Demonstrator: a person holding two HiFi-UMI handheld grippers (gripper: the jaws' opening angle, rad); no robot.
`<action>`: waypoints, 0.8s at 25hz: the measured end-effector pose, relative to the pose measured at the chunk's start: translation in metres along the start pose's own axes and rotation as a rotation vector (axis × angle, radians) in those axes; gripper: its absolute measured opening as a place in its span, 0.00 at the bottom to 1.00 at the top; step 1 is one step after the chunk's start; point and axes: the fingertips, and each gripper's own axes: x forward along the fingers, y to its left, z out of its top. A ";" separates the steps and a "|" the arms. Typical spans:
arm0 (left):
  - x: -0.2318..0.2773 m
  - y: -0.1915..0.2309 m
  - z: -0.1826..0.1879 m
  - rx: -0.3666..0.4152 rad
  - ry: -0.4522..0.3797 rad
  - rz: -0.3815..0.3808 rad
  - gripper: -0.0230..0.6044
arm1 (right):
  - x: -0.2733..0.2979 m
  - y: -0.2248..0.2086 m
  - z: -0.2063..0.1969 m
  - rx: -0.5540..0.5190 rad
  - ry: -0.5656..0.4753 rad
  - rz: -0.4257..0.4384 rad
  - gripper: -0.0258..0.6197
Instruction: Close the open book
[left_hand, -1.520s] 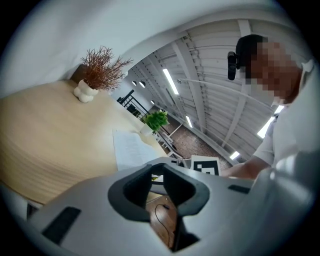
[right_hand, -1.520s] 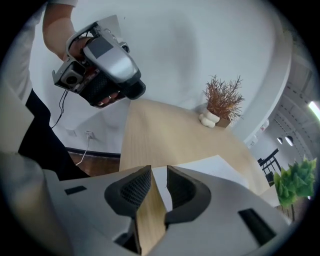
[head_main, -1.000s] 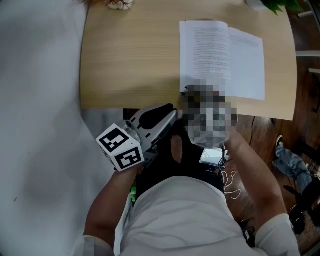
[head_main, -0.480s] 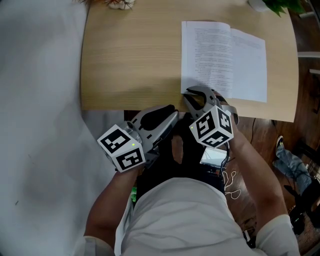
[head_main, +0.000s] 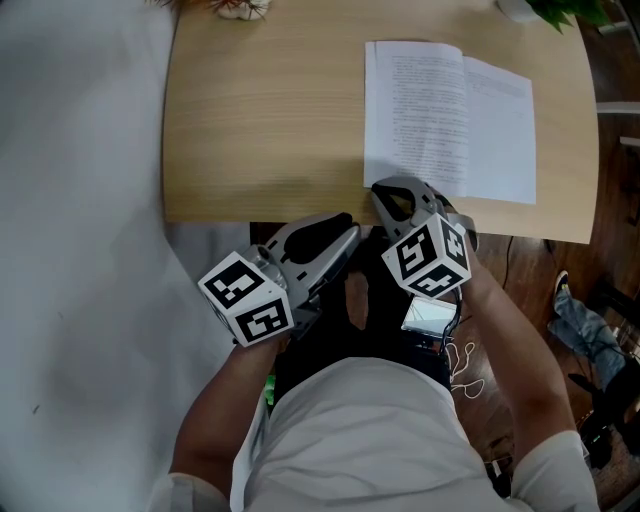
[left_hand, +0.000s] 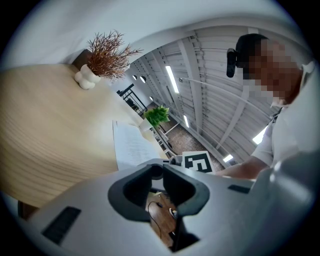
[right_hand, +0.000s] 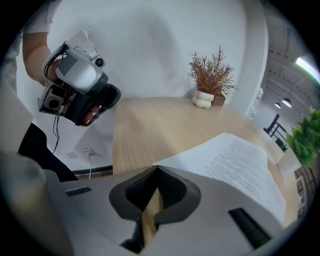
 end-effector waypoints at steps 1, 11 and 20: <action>0.000 0.000 0.000 -0.001 0.001 0.000 0.11 | -0.001 -0.001 0.000 0.005 -0.003 -0.004 0.04; 0.002 0.015 0.003 -0.026 -0.002 0.021 0.11 | -0.019 -0.004 0.013 0.035 -0.070 -0.088 0.04; 0.019 0.029 0.005 -0.058 0.026 0.026 0.11 | -0.026 -0.007 0.017 0.052 -0.109 -0.116 0.04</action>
